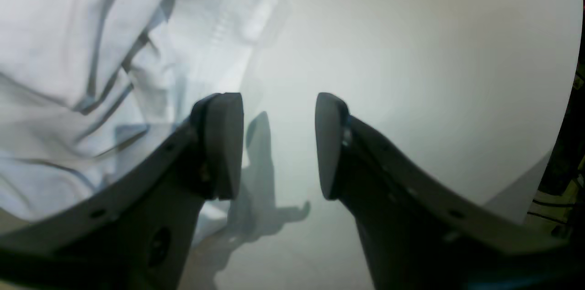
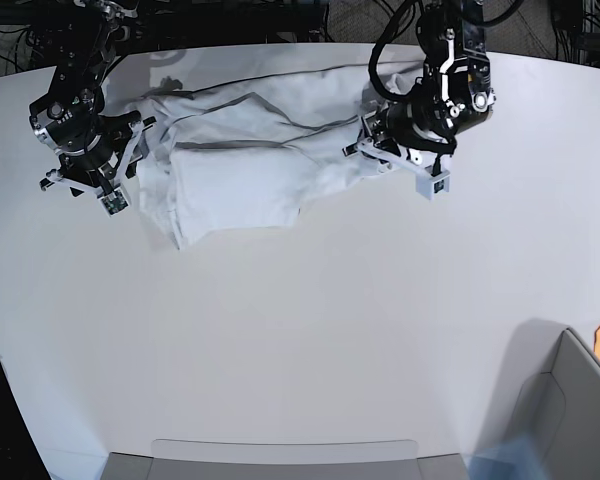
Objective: Fold the T-shirt properly
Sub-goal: 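Push the strip's end with the left gripper toward the right gripper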
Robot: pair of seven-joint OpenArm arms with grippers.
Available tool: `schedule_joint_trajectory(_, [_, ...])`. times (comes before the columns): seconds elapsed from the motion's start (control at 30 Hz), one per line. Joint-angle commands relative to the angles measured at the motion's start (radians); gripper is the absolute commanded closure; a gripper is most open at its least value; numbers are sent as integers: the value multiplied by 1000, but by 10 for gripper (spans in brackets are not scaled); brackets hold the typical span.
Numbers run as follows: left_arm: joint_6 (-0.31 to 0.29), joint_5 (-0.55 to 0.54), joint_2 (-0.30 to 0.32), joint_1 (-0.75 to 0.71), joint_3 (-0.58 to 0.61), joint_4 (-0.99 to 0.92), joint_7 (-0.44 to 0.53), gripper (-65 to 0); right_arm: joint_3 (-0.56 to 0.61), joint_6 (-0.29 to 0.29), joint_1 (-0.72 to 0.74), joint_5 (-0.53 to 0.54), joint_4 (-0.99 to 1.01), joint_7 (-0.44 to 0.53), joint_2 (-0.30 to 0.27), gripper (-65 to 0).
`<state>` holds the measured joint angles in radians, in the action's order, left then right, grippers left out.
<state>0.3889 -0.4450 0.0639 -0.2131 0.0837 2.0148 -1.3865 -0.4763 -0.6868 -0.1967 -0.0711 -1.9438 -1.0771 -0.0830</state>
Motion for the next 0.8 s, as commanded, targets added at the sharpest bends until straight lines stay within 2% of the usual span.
schedule_joint_trajectory(0.0, [35, -22, -5, 7, 3, 17, -10, 0, 0, -11, 12, 3, -15, 13, -11, -260])
schedule_joint_trajectory(0.27, [130, -22, -60, 8, 1, 21, -10, 0, 1, -11, 12, 4, -15, 13, -11, -260])
schedule_joint_trajectory(0.4, [180, -22, -68, 8, 1, 27, -10, 0, 1, -11, 12, 4, -15, 13, -11, -260])
schedule_joint_trajectory(0.57, [172, -24, -68, 20, 4, 25, -10, 0, 1, -11, 10, 3, -12, 13, -13, -260])
schedule_joint_trajectory(0.77, [183, -22, -68, 68, 66, 21, -10, 0, 3, -11, 10, 7, -12, 13, -8, -260])
